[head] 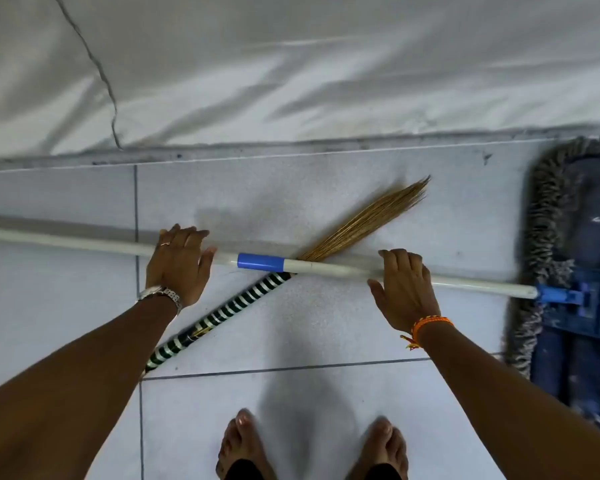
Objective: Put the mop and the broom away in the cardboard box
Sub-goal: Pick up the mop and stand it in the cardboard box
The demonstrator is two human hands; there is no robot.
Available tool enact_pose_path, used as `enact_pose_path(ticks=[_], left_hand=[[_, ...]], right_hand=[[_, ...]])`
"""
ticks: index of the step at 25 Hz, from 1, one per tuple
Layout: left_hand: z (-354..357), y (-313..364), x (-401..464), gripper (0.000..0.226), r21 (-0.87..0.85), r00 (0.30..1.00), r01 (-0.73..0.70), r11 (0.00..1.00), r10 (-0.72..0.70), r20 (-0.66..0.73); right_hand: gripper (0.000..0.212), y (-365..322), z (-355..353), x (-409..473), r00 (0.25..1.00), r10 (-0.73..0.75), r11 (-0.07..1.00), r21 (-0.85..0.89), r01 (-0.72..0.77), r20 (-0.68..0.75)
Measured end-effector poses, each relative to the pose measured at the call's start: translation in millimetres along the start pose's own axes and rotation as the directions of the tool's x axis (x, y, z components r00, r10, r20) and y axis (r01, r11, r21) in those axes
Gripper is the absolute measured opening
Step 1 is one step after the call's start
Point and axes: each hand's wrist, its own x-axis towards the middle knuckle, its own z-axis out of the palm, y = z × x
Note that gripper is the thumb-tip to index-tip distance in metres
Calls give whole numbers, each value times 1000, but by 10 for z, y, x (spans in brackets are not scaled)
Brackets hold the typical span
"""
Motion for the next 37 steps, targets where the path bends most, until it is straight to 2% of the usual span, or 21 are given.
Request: enact_pose_path(ticks=[3,6,8,9,11,12,13,14,15,16,17,18,19,20,21,23,24,26,29,31,37], left_hand=[[178,-285,29,51,53,1000,5,999,-5,-8],[138,-409,-24,54,63,996,78,995,-76,-37],[186,-489,-50,56,13,957,288,957,-287,-48],[169,-568,-77,57,-44,888,452,891,-454,-79],[-91,-615,-225,82,-260,624,724,639,-767,-147],[-422,-618,-359,98,-416,449,786,457,-885,-124],[-461,-554,-354,107,-585,325,754,298,-944,-62],[-689,-456,-332,108,-690,261,706,161,-965,42],[-906,-294,-312,109,-766,295,642,40,-935,199],[-1313,-16,-332,111,-820,398,569,-60,-853,339],[-1684,155,-315,106,-855,461,496,-152,-788,407],[-2277,302,-430,87,-899,437,362,-245,-807,396],[-2735,289,-480,60,-939,321,172,-297,-885,338],[-3288,283,-554,35,-959,233,-3,-283,-933,275],[-3879,311,-671,20,-955,204,-139,-261,-951,231],[-4623,381,-823,28,-930,203,-309,-200,-969,141],[-5144,458,-979,36,-926,212,-351,-138,-975,65],[-6253,710,-1296,44,-909,313,-401,-111,-949,-23],[-7992,1158,-2063,17,-861,415,-509,-17,-880,-229],[-8729,1373,-2467,24,-820,477,-572,-6,-816,-326],[-9804,1420,-3966,40,-645,442,-745,168,-601,-666]], right_hand=[[40,56,206,120,997,-73,997,-29,73,19],[29,94,332,191,988,-67,998,24,65,138],[25,130,326,158,980,-82,995,66,71,180],[22,166,286,111,979,-91,994,83,77,180],[18,212,63,-61,979,-107,988,132,84,175],[16,233,-77,-171,980,-106,984,156,80,166],[14,246,-258,-282,983,-106,981,176,79,149],[13,243,-471,-404,986,-111,979,187,86,127],[12,236,-661,-515,987,-119,975,201,97,104],[11,209,-906,-634,989,-123,970,218,103,83],[10,178,-1184,-755,990,-126,967,232,107,67],[11,128,-1521,-886,991,-121,966,237,106,50],[12,65,-1822,-1012,992,-119,966,237,108,31],[13,3,-2106,-1097,994,-109,968,229,104,11],[13,-75,-2480,-1210,995,-103,969,227,99,5],[15,-287,-3058,-1415,995,-93,970,229,81,45],[15,-435,-3382,-1561,991,-112,974,206,94,76],[20,-794,-3943,-1842,980,-157,974,181,134,119],[17,-1387,-4744,-2291,979,-175,945,297,138,104],[18,-1814,-5058,-2456,967,-250,928,300,223,55],[20,-3250,-5389,-3057,933,-357,822,459,336,-45]])
